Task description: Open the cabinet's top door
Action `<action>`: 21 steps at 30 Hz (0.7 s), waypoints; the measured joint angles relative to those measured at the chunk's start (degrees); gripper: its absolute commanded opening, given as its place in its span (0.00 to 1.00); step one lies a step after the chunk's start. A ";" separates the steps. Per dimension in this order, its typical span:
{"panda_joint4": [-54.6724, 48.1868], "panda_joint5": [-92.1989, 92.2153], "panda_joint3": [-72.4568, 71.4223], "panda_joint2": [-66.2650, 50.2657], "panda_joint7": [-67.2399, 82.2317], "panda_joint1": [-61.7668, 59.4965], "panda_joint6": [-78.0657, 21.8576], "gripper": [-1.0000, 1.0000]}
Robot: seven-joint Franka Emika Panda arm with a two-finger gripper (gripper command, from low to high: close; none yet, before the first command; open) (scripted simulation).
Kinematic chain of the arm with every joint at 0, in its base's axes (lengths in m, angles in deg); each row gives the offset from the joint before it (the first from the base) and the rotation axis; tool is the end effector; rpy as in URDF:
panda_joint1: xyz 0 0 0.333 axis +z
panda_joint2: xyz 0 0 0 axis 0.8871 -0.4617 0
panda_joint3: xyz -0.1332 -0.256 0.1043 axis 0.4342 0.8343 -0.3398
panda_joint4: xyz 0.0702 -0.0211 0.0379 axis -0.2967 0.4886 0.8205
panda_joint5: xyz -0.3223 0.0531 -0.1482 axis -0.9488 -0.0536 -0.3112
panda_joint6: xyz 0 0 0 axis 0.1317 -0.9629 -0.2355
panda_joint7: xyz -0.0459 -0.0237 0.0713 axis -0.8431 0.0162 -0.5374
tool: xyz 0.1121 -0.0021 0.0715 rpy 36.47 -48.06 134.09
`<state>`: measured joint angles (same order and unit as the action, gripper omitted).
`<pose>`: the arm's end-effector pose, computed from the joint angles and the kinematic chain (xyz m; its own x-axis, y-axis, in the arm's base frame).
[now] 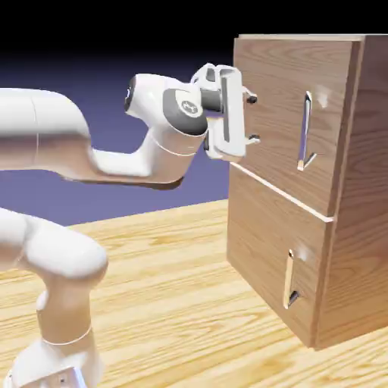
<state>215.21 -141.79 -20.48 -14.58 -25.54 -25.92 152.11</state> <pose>0.3441 -0.0347 0.5954 -0.0363 0.9953 0.0902 0.2123 -0.0805 0.9739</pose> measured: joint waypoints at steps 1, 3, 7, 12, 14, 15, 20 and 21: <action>-0.39 -2.49 1.04 0.59 1.58 0.93 -0.18 0.50; -1.18 -7.48 3.12 1.77 4.75 2.78 -0.54 0.50; -2.76 -17.45 7.28 4.14 11.08 6.49 -1.27 0.50; -4.73 -29.91 12.49 7.10 18.99 11.13 -2.17 0.50; -5.52 -34.89 14.57 8.28 22.15 12.99 -2.53 0.50; -5.91 -37.38 15.61 8.87 23.73 13.91 -2.71 0.50; -8.35 -43.92 19.13 9.78 27.30 18.29 -3.68 0.50; -9.69 -44.48 20.06 9.35 27.15 20.23 -4.16 0.50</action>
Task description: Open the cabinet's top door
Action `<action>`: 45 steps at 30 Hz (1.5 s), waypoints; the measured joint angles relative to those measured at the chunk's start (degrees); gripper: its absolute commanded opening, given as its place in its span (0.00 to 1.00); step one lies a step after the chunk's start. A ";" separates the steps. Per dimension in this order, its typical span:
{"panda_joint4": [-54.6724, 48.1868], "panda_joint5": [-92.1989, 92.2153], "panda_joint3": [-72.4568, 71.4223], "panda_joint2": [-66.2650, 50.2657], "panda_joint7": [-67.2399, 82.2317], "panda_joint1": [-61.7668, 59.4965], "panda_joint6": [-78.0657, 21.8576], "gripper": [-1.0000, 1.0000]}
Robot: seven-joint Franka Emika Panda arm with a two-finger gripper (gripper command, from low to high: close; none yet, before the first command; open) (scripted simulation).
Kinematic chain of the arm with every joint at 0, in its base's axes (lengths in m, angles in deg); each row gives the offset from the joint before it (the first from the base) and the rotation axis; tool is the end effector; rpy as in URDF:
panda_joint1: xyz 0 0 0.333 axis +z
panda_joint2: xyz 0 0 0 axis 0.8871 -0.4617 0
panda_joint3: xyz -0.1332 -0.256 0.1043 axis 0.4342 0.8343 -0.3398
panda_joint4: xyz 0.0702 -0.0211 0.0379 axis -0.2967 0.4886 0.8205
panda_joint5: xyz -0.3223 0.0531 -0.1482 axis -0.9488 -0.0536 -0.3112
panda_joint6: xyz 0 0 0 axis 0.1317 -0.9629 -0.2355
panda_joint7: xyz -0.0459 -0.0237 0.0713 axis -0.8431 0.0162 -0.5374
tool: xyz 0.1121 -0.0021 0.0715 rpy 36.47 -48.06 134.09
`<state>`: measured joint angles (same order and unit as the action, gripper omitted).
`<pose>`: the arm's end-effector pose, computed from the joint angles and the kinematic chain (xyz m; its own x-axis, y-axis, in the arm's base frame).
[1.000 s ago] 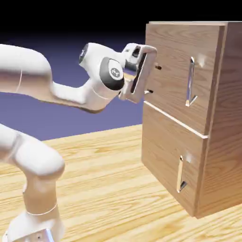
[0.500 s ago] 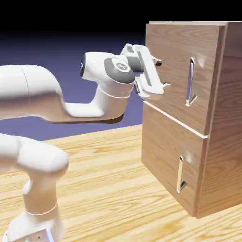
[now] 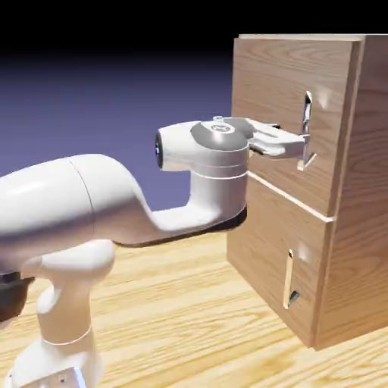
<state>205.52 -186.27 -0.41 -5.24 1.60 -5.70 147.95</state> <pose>0.3965 -0.1067 0.5545 -0.0317 0.7076 -0.7059 -0.0319 0.7052 0.7083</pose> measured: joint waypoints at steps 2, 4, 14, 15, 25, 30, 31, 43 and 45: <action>-2.83 -1.19 1.98 -0.92 -0.34 4.10 -1.01 0.50; -4.18 -1.75 2.93 -1.36 -0.50 6.05 -1.49 0.00; 14.06 7.15 -13.61 2.56 -2.70 -12.40 -16.02 0.00; 15.85 8.74 -15.69 3.25 -2.69 -14.16 -17.59 0.00; 28.63 27.66 -36.45 10.89 -1.14 -24.74 -32.29 0.00; 31.72 37.96 -46.84 13.60 -0.47 -25.93 -39.46 0.00; 32.10 39.99 -48.91 13.94 -0.41 -25.95 -40.90 0.00; 30.76 63.76 -73.84 11.22 -2.02 -24.81 -58.86 0.00; 29.40 67.58 -77.99 9.47 -2.71 -25.03 -62.07 0.00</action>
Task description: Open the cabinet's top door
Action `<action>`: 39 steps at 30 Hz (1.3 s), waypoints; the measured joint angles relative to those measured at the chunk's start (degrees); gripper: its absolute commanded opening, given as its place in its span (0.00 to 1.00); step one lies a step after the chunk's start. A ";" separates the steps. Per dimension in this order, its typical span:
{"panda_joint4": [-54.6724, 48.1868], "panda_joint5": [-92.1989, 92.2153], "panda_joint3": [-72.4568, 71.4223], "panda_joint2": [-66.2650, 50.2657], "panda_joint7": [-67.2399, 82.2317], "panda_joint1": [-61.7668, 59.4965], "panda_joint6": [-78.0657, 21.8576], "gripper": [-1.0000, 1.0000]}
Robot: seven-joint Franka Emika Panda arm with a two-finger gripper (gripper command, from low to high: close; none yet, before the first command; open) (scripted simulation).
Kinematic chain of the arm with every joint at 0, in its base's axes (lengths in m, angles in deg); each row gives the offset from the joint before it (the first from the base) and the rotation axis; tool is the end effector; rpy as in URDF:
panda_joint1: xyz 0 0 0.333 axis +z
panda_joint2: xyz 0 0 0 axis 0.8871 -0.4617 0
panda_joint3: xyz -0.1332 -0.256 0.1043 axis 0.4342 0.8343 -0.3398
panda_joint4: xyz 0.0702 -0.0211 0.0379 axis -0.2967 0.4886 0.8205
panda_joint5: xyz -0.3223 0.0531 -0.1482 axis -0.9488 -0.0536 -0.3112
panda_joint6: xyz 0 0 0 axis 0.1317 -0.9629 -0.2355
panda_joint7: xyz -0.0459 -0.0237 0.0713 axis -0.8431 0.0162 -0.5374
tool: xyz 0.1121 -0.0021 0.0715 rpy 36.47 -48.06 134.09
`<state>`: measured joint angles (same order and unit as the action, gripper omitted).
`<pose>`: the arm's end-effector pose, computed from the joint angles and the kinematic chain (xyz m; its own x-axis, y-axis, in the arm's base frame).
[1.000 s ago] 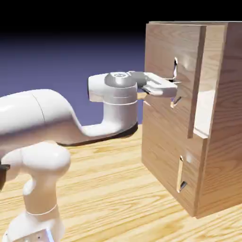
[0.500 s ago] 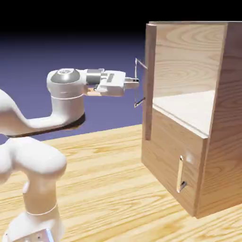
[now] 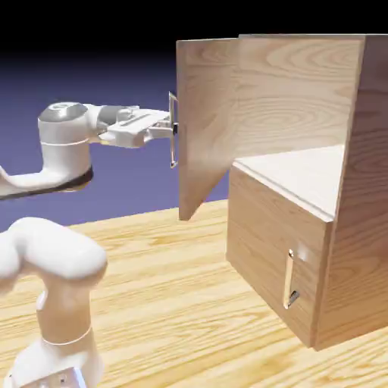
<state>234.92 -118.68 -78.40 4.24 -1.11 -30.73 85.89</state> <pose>0.1804 0.0769 0.5569 0.4829 0.5169 -0.7068 0.4827 0.5163 0.7074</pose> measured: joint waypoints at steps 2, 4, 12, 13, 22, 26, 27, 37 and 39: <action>-1.74 3.76 -4.15 -2.09 -0.78 -0.55 -3.29 0.00; -3.89 7.42 -8.31 -4.49 -1.65 -1.51 -6.67 0.00; -16.54 20.20 -24.92 -15.81 -5.37 -10.35 -21.06 0.00; -18.50 21.49 -26.99 -17.23 -5.82 -12.02 -22.91 0.00; -36.44 29.60 -44.80 -26.77 -8.52 -30.06 -37.69 0.00; -43.39 31.77 -51.65 -28.41 -8.65 -38.37 -42.48 0.00; -45.06 32.26 -53.27 -28.57 -8.57 -40.45 -43.54 0.00; -62.03 36.48 -67.08 -25.74 -4.94 -61.21 -52.88 0.00; -65.76 37.12 -69.24 -24.40 -3.62 -65.33 -54.77 0.00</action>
